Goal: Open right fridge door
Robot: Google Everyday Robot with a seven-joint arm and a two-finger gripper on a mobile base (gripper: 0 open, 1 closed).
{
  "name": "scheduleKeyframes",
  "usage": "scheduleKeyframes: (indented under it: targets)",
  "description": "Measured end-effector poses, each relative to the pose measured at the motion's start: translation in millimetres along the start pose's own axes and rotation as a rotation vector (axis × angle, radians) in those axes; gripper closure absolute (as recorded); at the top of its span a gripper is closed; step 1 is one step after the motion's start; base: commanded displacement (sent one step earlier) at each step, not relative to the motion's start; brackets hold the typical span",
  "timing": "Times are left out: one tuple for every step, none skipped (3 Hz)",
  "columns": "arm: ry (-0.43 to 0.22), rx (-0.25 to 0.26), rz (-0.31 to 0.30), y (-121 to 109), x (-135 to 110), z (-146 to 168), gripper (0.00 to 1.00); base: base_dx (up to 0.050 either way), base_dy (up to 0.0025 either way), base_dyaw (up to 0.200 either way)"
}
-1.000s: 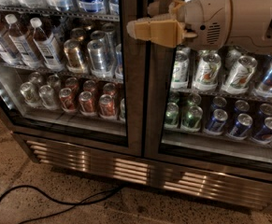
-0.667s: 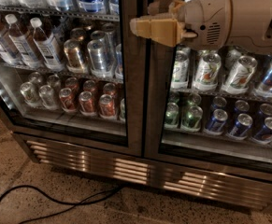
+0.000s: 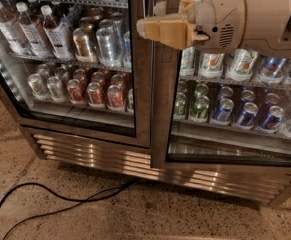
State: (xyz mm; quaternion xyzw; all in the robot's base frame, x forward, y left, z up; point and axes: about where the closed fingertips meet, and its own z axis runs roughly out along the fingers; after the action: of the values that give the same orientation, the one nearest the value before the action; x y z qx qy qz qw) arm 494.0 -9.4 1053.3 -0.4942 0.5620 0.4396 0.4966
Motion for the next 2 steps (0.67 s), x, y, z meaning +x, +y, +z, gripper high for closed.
scheduleKeyframes:
  targets:
    - [0.000, 0.000, 0.000, 0.0, 0.0, 0.0, 1.00, -0.050, -0.00001, 0.000]
    - [0.000, 0.000, 0.000, 0.0, 0.0, 0.0, 1.00, -0.050, -0.00003, 0.000]
